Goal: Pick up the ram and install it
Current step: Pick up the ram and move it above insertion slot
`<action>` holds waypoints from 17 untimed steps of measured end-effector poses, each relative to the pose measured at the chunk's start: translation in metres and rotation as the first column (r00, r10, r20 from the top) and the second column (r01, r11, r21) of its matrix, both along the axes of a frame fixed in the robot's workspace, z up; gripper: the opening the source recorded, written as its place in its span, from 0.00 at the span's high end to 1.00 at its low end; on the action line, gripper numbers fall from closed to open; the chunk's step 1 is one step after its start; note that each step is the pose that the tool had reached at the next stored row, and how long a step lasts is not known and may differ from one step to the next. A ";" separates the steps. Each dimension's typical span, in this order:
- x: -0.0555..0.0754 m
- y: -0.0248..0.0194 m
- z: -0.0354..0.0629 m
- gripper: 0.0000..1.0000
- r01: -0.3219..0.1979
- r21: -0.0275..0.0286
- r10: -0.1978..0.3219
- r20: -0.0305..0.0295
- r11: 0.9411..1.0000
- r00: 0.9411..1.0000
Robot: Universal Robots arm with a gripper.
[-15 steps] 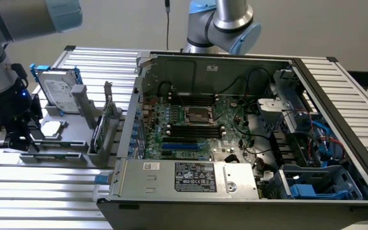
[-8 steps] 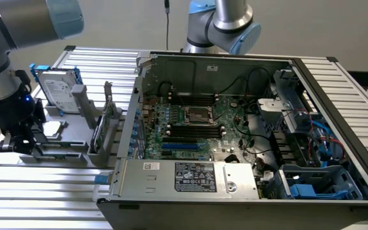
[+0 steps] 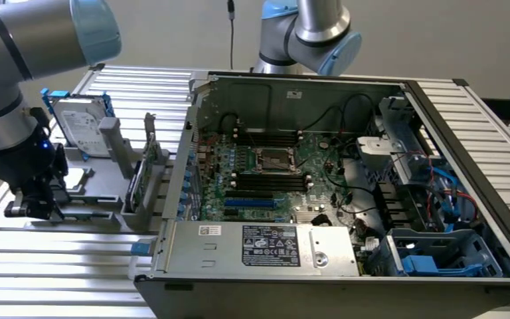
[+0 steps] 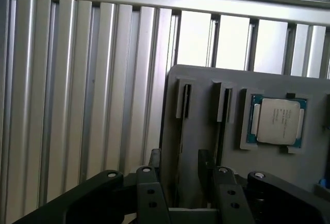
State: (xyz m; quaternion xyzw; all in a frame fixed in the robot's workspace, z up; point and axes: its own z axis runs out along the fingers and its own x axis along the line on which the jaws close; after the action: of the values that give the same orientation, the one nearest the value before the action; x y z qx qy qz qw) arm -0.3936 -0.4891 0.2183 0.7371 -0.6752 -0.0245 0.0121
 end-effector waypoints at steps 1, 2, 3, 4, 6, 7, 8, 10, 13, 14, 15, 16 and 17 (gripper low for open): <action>0.001 0.0000 -0.0017 0.58 0.000 0.000 0.000 0.000 1.000 1.000; 0.001 0.0000 -0.0035 0.58 0.000 0.000 0.000 0.000 1.000 1.000; 0.001 0.0000 -0.0053 0.58 0.000 0.000 0.000 0.000 1.000 1.000; 0.002 0.0000 -0.0071 0.58 0.000 0.000 0.000 0.000 1.000 1.000; 0.002 0.0000 -0.0105 0.58 0.000 0.000 0.000 0.000 1.000 1.000; 0.002 0.0000 -0.0122 0.58 0.000 0.000 0.000 0.000 1.000 1.000; 0.002 0.0000 -0.0137 0.58 0.000 0.000 0.000 0.000 1.000 1.000; 0.003 -0.0001 -0.0157 0.58 0.000 0.000 0.000 0.000 1.000 1.000; 0.004 -0.0001 -0.0177 0.58 0.000 0.000 0.000 0.000 1.000 1.000; 0.004 -0.0001 -0.0184 0.58 0.000 0.000 0.000 0.000 1.000 1.000; 0.004 0.0000 -0.0189 0.58 0.000 0.001 0.000 0.000 1.000 1.000; 0.004 -0.0001 -0.0194 0.58 0.000 0.001 0.000 0.000 1.000 1.000; 0.004 -0.0001 -0.0197 0.58 0.000 0.001 0.000 0.000 1.000 1.000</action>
State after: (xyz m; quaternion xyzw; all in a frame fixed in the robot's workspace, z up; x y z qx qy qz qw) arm -0.3892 -0.4892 0.1986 0.7371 -0.6752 -0.0250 0.0117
